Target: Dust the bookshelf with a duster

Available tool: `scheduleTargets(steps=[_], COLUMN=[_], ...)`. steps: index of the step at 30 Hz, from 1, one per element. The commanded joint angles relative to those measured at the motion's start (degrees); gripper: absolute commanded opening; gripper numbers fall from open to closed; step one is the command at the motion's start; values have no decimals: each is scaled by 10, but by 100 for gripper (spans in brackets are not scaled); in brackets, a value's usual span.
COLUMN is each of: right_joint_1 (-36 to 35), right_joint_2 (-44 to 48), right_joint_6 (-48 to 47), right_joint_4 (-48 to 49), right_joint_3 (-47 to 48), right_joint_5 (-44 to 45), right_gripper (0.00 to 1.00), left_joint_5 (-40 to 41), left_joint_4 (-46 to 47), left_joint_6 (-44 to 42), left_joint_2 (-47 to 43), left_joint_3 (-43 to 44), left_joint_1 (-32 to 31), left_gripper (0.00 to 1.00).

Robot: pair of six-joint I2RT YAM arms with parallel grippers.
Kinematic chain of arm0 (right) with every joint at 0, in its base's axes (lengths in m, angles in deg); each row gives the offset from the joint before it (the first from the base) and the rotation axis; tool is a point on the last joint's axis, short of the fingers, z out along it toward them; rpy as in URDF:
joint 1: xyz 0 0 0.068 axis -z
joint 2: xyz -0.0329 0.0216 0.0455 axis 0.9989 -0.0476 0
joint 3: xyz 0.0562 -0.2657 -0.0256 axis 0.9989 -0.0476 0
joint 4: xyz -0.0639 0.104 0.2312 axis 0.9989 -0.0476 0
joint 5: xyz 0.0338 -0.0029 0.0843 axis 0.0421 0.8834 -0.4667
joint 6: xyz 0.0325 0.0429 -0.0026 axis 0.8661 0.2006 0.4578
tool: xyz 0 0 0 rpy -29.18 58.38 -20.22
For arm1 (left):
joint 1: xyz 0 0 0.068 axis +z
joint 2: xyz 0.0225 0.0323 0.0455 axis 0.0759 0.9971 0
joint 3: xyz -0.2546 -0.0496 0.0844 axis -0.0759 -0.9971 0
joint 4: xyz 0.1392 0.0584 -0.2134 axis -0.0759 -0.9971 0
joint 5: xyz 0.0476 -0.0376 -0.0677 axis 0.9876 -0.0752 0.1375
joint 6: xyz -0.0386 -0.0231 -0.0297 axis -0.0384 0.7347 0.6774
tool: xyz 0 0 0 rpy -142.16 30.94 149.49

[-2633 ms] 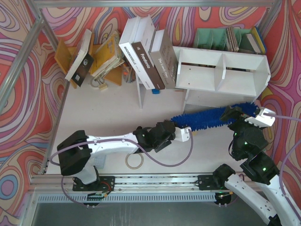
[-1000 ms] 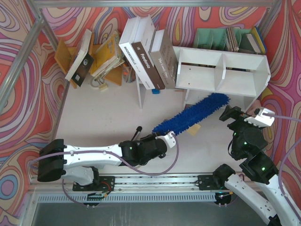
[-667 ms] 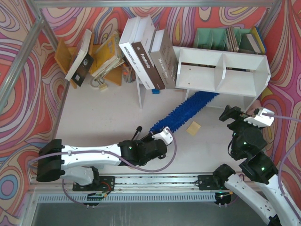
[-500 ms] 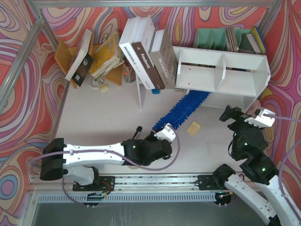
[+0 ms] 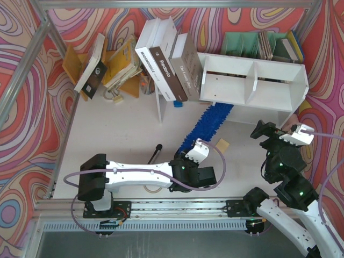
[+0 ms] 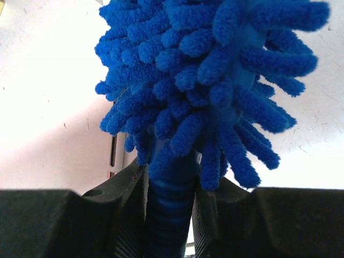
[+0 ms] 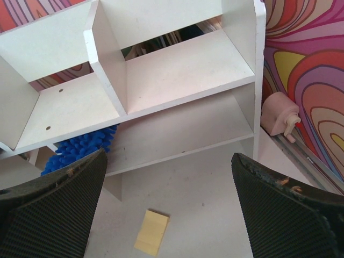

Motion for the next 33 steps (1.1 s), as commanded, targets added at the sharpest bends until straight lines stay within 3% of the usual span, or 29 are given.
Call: scheduleTargets(steps=[1,13,26,33], right_joint_1=[1,1,1,0], right_joint_2=[-3,-7,-1,-3], right_joint_6=[2,3,3,2], right_joint_4=[8,7,7,10], right_joint_3=[0,1,-1,-1], right_joint_5=[1,0,2,1], right_gripper=[86,86,86,86], left_joint_5=[91,53,-17,-16], left_joint_4=[-114,-67,-15,-24], left_joint_6=[166,147,20,23], left_joint_2=[1,-15,80,86], left_joint_3=[8,-14,95,95], left_joint_1=[16,15,-5,-10], left_gripper=[0,0,0,0])
